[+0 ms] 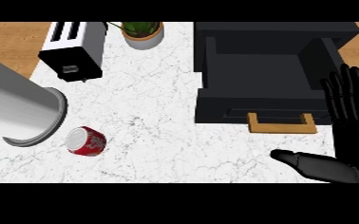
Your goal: Pick up the can, place it into the drawer and close the drawer
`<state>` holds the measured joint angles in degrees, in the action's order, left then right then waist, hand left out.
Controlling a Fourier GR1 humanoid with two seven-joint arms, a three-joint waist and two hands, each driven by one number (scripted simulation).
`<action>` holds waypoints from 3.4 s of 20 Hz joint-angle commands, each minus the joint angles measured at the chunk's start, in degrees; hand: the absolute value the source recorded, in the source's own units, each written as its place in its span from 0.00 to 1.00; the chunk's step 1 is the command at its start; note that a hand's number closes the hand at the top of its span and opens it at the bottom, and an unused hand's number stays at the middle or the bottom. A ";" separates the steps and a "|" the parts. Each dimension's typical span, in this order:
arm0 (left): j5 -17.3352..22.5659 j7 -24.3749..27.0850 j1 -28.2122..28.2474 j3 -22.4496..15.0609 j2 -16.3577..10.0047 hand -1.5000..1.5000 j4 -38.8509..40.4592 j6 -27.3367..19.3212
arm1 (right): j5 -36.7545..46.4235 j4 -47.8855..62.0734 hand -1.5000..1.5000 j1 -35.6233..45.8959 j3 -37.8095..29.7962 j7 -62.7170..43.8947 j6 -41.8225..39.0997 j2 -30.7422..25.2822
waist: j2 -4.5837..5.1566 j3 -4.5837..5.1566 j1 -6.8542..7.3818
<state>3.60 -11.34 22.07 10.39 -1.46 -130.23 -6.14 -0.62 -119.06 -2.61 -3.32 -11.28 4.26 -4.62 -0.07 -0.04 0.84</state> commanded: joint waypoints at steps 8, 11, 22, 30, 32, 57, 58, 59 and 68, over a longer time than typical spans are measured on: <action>2.17 -6.81 5.09 3.05 1.44 0.00 -8.06 0.32 | -2.95 2.60 0.00 -3.90 -3.61 3.53 -3.25 -0.34 | 0.01 0.02 -0.66; 1.37 -5.23 -2.81 3.95 0.33 0.00 1.71 -0.24 | -4.43 -0.90 0.00 -4.39 -4.47 0.64 -4.39 -1.47 | 0.03 0.04 -1.00; -5.28 8.87 -0.87 -7.36 1.46 0.00 18.84 -8.74 | -5.22 -2.55 0.00 -5.75 -6.70 1.09 -5.30 -1.57 | 0.04 0.08 -1.09; -4.57 15.41 -0.23 -8.24 1.46 0.00 26.20 -11.32 | -5.09 -4.00 0.00 -6.64 -7.18 0.64 -6.29 -0.90 | 0.03 0.05 -0.85; -2.81 15.53 -1.11 -6.08 1.46 0.00 27.97 -9.62 | -3.65 -7.34 0.00 -8.13 -5.98 0.05 -5.06 0.82 | 0.02 0.05 -0.88; 7.46 42.56 -18.95 6.49 -1.83 0.00 75.68 -5.84 | -7.69 -8.56 0.00 -8.70 -12.52 -1.24 -11.11 -0.26 | 0.08 0.06 -1.09; 7.47 40.77 -18.38 5.32 -0.97 0.00 73.32 -6.77 | -7.52 -7.39 0.00 -5.59 -13.46 -4.06 -10.31 -1.78 | 0.07 0.05 -0.94; 7.50 39.77 -20.93 5.89 -2.78 0.00 74.17 -6.90 | -8.19 -9.81 0.00 -7.51 -13.46 -4.23 -10.46 -0.52 | 0.06 0.05 -1.02; 8.74 46.01 -28.91 8.31 -8.73 0.00 88.74 -1.01 | -2.89 -8.12 0.00 -2.70 -10.82 -6.19 -8.55 -0.43 | 0.11 0.06 -0.98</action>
<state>11.96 34.62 -3.43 17.87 -6.94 -46.06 -9.13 -6.77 -128.36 -7.43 -15.73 -16.79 -5.21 -5.05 -0.06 -0.09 -0.16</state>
